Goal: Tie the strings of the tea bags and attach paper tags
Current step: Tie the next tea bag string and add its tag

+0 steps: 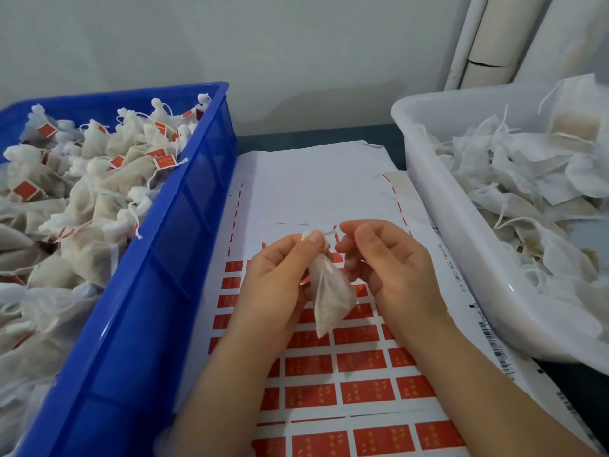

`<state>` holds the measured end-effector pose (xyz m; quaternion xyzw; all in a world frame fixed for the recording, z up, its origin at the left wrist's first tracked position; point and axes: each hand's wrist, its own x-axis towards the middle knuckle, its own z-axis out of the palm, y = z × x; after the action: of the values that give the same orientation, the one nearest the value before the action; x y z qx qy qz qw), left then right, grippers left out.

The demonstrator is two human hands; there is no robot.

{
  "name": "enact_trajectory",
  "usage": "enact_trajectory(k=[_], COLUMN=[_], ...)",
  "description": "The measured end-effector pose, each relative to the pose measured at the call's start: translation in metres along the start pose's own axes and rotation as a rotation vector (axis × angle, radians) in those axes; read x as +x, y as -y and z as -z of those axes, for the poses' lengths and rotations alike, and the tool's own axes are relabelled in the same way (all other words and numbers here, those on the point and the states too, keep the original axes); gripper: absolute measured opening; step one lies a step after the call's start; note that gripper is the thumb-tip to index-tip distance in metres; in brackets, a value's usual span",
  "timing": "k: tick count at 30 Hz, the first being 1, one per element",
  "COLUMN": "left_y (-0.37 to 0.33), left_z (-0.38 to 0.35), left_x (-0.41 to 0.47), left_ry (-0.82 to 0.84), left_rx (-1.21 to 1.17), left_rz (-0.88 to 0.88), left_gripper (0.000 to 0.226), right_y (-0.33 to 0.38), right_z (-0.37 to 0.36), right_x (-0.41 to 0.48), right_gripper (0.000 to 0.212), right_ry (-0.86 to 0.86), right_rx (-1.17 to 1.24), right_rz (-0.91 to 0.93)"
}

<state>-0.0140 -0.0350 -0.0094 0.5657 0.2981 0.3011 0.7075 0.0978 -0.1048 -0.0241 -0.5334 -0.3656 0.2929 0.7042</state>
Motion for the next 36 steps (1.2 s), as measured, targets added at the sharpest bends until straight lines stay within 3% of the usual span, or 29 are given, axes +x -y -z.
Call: enact_trajectory(k=[4,10,23,31,36], left_y=[-0.0001,0.0018,0.0007,0.0013,0.0047], left_z=[0.001,0.0046,0.0085,0.0087,0.0054], left_x=[0.0005,0.0027,0.0042,0.0034,0.0031], left_ry=[0.019,0.068,-0.005,-0.086,-0.112], left_rx=[-0.032,-0.118,-0.264,0.002,0.162], left_rz=[-0.017,0.003,0.059,0.04,0.042], left_gripper=[0.021,0.02,0.018,0.021,0.026], right_y=[0.0037,0.0022,0.0034,0.0059,0.0073], right_z=[-0.0039,-0.0059,-0.0047,-0.0007,0.0005], right_x=[-0.0054,-0.0063,-0.0048,-0.0054,-0.0039], right_gripper=[0.014,0.012,0.019,0.015,0.018], right_ry=[0.1,0.042,0.021,-0.116,-0.079], right_rx=[-0.059,-0.185,-0.163,-0.101,0.002], right_rz=[0.082,0.191,0.161,0.151,0.124])
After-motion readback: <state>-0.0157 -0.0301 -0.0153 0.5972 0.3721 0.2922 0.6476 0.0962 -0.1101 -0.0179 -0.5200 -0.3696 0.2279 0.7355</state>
